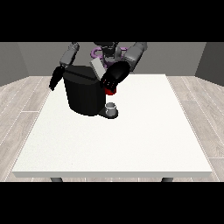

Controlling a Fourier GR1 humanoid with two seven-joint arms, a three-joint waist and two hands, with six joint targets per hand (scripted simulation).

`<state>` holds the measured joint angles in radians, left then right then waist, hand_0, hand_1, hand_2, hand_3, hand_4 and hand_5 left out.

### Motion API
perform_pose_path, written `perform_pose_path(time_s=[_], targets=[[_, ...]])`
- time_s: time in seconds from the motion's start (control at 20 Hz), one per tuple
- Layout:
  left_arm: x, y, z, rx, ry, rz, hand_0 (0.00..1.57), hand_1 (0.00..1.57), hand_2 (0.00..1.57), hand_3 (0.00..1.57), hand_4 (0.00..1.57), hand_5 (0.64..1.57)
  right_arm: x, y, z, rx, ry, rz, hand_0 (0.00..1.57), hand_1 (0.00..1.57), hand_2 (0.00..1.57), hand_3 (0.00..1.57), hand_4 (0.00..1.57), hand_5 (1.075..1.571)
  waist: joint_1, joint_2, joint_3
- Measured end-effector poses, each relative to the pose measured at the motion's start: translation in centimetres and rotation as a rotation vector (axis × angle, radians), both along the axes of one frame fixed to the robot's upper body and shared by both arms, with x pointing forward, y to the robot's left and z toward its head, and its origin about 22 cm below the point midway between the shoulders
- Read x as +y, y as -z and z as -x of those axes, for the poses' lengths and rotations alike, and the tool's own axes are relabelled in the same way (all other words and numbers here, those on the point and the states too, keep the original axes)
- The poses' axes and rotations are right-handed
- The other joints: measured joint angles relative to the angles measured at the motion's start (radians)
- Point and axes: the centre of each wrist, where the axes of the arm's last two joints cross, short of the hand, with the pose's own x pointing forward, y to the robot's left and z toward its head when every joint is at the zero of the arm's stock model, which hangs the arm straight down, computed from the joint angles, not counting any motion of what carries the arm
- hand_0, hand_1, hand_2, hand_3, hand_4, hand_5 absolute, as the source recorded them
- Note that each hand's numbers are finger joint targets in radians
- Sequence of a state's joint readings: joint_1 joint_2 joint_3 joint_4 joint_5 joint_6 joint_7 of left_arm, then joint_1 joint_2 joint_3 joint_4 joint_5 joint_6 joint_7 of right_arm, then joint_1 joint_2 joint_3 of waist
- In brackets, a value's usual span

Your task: Insert the coffee pod into the coffee machine and close the lid

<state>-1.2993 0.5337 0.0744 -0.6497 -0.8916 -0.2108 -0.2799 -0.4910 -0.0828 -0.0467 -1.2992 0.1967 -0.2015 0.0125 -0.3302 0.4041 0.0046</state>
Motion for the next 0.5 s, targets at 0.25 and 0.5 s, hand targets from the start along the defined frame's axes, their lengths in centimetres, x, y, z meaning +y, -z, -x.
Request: perform_pose_path(time_s=[0.25,0.5], targets=[[-0.1,-0.5,0.0,-0.002,-0.011,-0.017,0.00,0.00,0.56,0.46,0.00,1.571,-0.1,-0.3,-0.4,0.003,0.002,-0.006,0.00,0.00,0.00,0.00,0.21,1.571,0.002,0.000,-0.0006],[-0.1,0.2,-0.1,-0.001,-0.002,-0.026,0.00,0.00,0.36,0.25,0.00,1.571,-0.3,0.3,-0.1,0.023,0.029,0.007,0.00,0.00,0.00,0.00,0.12,1.571,0.015,-0.019,-0.0001]])
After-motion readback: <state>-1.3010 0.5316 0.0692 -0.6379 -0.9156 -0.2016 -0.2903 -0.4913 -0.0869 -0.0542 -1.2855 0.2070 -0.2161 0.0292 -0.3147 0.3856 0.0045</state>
